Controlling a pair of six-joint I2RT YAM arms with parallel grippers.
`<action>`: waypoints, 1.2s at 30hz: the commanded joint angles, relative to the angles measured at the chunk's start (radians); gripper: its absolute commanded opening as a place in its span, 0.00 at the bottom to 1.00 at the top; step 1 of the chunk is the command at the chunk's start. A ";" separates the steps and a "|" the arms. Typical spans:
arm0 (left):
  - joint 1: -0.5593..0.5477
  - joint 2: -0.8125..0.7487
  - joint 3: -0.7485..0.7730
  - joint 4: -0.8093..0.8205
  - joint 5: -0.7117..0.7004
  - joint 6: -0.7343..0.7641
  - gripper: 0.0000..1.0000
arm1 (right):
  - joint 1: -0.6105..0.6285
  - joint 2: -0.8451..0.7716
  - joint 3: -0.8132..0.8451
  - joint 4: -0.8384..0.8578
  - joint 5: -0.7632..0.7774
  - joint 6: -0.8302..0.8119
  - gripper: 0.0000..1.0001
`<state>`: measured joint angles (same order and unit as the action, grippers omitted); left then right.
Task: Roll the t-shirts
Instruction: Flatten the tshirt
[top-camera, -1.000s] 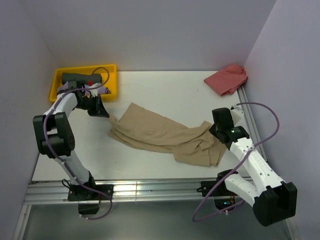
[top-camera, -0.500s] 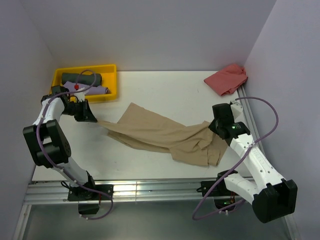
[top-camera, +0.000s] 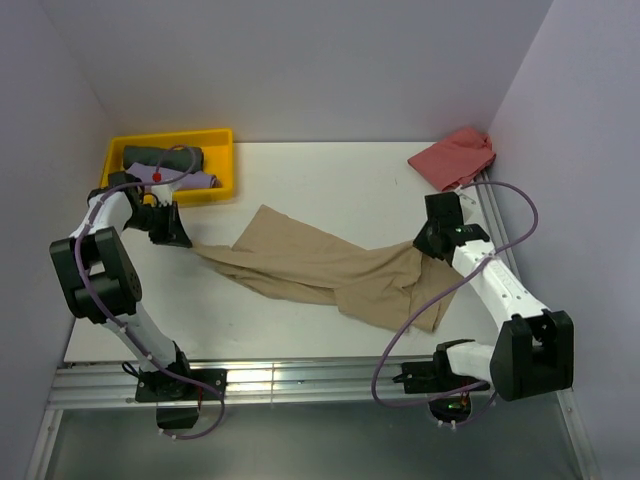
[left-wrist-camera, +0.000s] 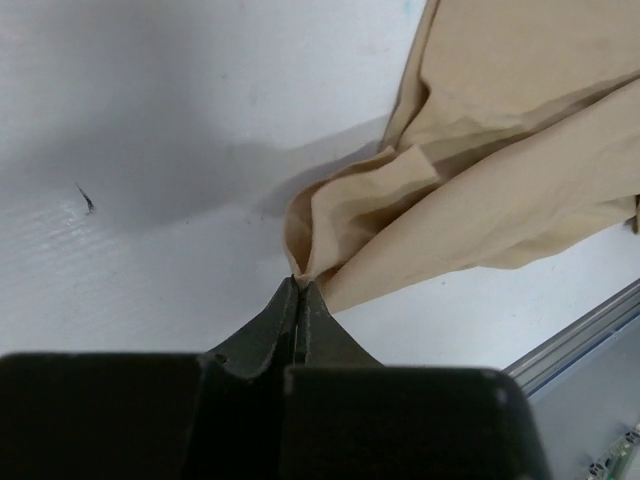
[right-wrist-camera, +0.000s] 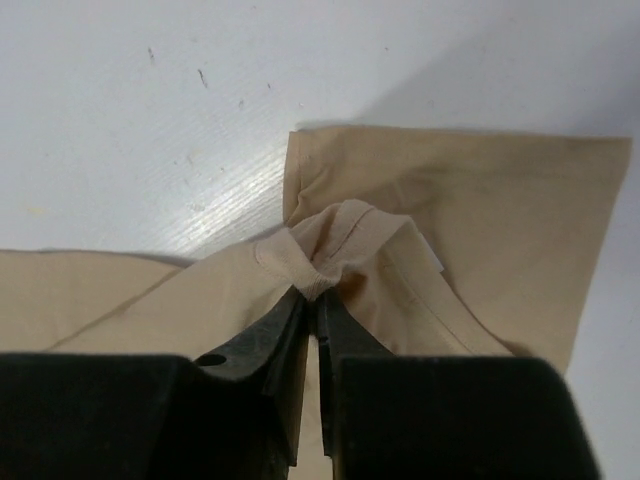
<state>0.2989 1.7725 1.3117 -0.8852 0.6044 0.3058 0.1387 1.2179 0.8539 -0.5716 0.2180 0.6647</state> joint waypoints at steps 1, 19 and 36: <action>0.005 0.011 -0.026 0.051 -0.025 0.024 0.00 | -0.005 -0.001 -0.027 0.068 -0.039 -0.033 0.16; 0.003 0.021 -0.040 0.061 0.012 0.030 0.00 | -0.005 -0.201 -0.211 0.024 -0.023 0.064 0.46; 0.003 0.018 -0.052 0.060 0.017 0.035 0.00 | -0.004 -0.086 -0.300 0.182 -0.104 0.099 0.46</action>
<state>0.2989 1.8038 1.2694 -0.8341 0.5980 0.3161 0.1383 1.1240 0.5644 -0.4419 0.1291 0.7513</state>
